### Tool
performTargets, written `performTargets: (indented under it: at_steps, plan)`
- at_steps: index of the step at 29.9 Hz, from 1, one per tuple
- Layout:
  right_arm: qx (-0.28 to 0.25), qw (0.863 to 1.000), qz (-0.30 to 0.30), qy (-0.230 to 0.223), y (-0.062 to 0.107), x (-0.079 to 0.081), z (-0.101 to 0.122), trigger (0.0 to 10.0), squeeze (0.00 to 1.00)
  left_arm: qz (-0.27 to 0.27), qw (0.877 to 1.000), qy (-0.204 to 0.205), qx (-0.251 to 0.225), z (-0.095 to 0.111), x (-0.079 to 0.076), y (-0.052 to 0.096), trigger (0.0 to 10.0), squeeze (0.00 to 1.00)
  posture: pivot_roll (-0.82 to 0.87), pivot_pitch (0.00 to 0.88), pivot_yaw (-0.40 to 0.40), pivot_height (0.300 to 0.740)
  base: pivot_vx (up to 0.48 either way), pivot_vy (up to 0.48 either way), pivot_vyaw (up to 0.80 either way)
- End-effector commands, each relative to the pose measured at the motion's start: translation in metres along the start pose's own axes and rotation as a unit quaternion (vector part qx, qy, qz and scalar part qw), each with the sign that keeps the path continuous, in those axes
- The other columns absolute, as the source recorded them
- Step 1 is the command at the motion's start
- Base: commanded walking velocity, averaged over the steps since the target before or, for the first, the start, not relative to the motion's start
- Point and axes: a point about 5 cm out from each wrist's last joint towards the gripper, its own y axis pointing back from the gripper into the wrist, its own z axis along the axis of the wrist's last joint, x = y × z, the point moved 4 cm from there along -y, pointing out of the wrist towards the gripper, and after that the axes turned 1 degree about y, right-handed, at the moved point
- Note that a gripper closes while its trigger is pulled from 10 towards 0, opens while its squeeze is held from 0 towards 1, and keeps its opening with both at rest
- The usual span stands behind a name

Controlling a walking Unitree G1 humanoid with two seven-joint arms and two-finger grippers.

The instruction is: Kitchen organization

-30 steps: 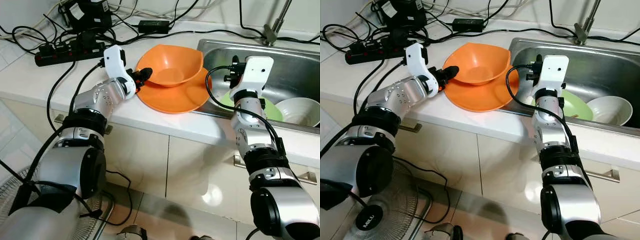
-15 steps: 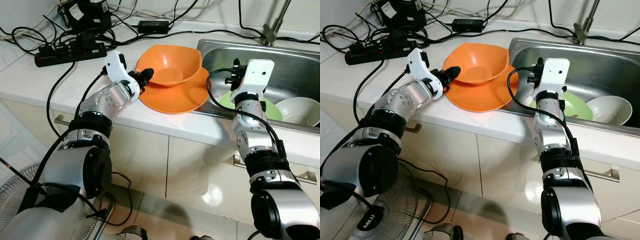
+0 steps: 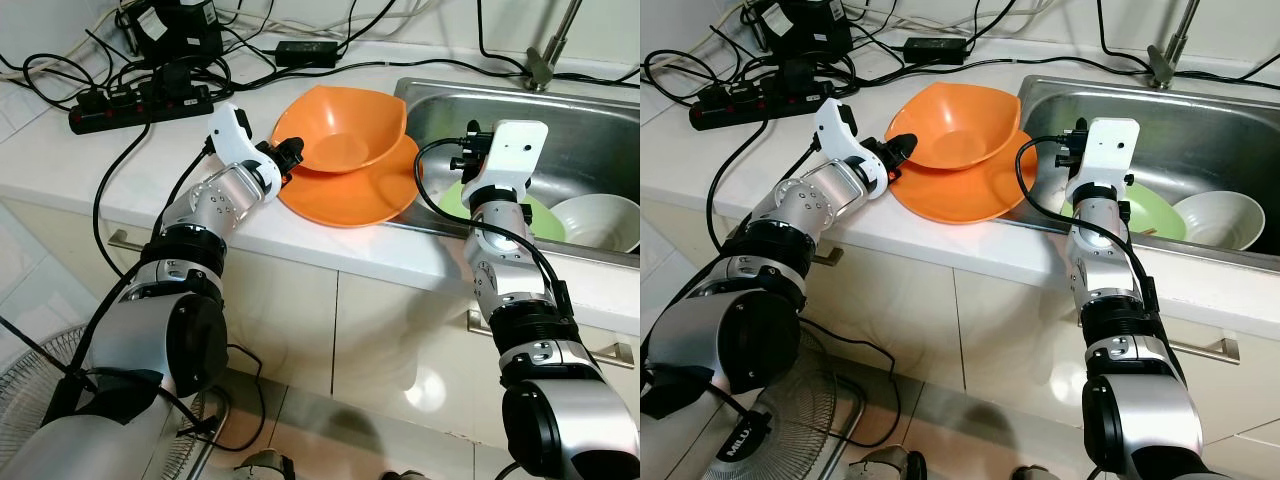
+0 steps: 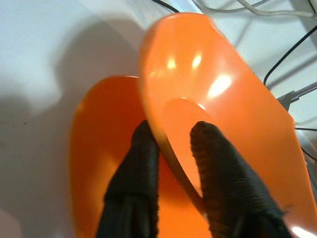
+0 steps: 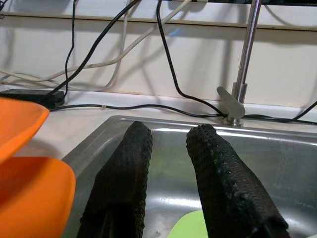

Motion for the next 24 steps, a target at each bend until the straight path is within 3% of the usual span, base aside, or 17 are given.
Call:
performTargets:
  at_steps: [1, 17, 24]
  plan:
    - [0.001, 1.000, -0.007, -0.001, 0.000, -0.004, 0.000, 10.0, 0.00, 0.002, 1.000, 0.001, 0.002, 0.002, -0.002, 0.000, 0.0, 0.00, 0.10, 0.067, 0.086, 0.740, 0.000, 0.000, 0.00]
    - [0.003, 1.000, -0.006, -0.003, 0.001, -0.003, -0.001, 10.0, 0.00, -0.002, 0.999, 0.041, -0.020, 0.006, -0.002, 0.001, 0.0, 0.00, 0.10, 0.069, 0.080, 0.740, 0.000, 0.000, 0.00]
    - [0.001, 1.000, -0.006, -0.003, -0.001, -0.003, 0.002, 10.0, 0.00, -0.052, 0.994, 0.065, -0.074, 0.028, -0.020, 0.005, 0.0, 0.00, 0.10, 0.067, 0.077, 0.740, 0.000, 0.000, 0.00]
